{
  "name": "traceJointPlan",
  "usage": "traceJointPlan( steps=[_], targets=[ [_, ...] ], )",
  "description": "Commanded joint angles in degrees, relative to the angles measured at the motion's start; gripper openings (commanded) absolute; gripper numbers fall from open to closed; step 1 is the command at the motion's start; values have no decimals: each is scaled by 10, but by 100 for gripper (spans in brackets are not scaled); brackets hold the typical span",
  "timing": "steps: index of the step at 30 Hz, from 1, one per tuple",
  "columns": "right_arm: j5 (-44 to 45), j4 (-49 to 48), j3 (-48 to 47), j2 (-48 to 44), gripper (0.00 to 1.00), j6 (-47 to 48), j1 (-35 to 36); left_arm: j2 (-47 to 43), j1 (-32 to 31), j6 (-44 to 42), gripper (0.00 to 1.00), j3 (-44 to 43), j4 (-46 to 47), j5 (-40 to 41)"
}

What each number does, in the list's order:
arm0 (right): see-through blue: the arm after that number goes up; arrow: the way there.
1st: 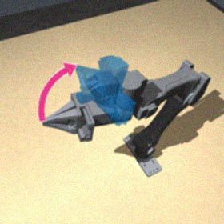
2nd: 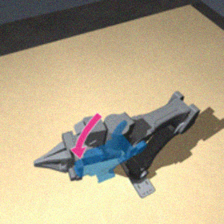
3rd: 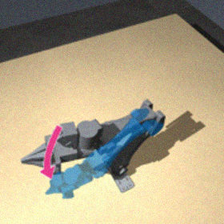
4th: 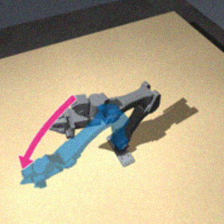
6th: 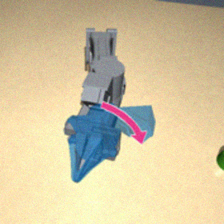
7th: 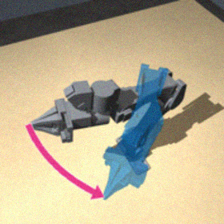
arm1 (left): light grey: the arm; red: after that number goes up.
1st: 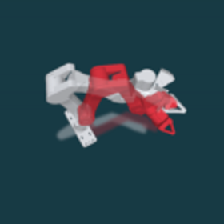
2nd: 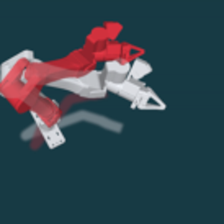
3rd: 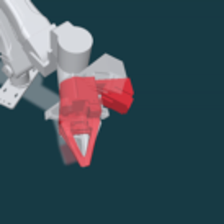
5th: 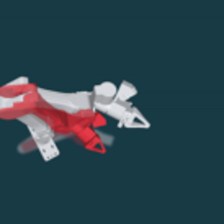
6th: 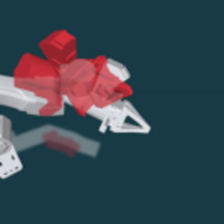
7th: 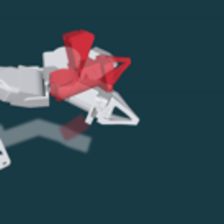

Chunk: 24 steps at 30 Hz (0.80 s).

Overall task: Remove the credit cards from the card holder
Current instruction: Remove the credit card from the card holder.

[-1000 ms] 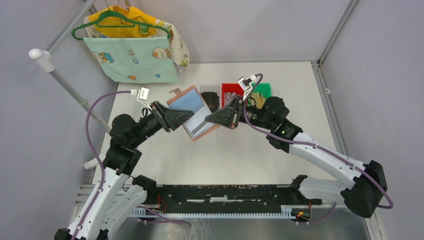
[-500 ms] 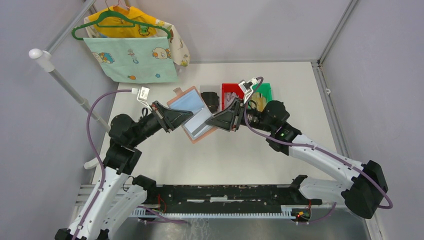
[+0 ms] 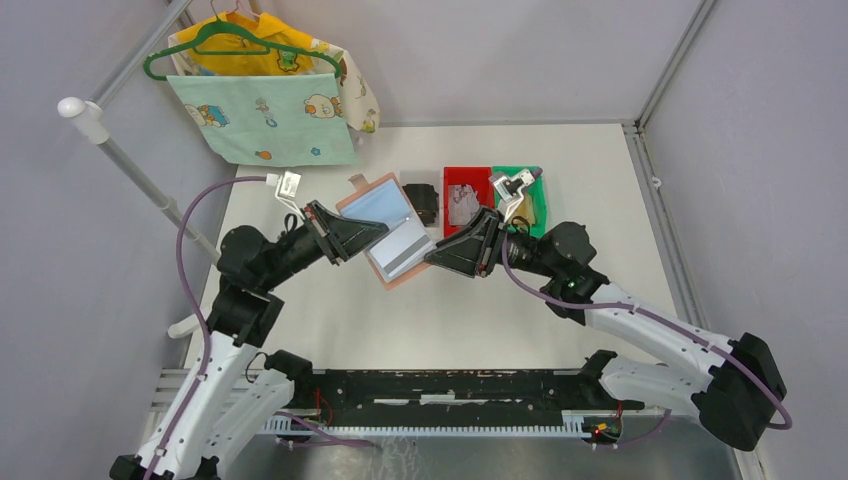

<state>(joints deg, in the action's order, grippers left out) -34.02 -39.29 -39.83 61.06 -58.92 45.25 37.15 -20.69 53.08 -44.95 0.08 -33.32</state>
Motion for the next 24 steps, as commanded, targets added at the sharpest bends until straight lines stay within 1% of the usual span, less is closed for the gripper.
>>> traceJointPlan(
  steps=[1,10,19,24],
  targets=[
    [-12,-57,1,-16,32,-3,-1,1,5,27,2,-33,50,-15],
    [7,-54,-2,-9,26,1,-1,2,5,43,2,-38,68,-34],
    [25,-54,7,-12,24,13,-1,6,6,60,2,-47,78,-40],
    [33,-66,20,-17,25,16,-1,8,6,62,2,-55,77,-41]
  ],
)
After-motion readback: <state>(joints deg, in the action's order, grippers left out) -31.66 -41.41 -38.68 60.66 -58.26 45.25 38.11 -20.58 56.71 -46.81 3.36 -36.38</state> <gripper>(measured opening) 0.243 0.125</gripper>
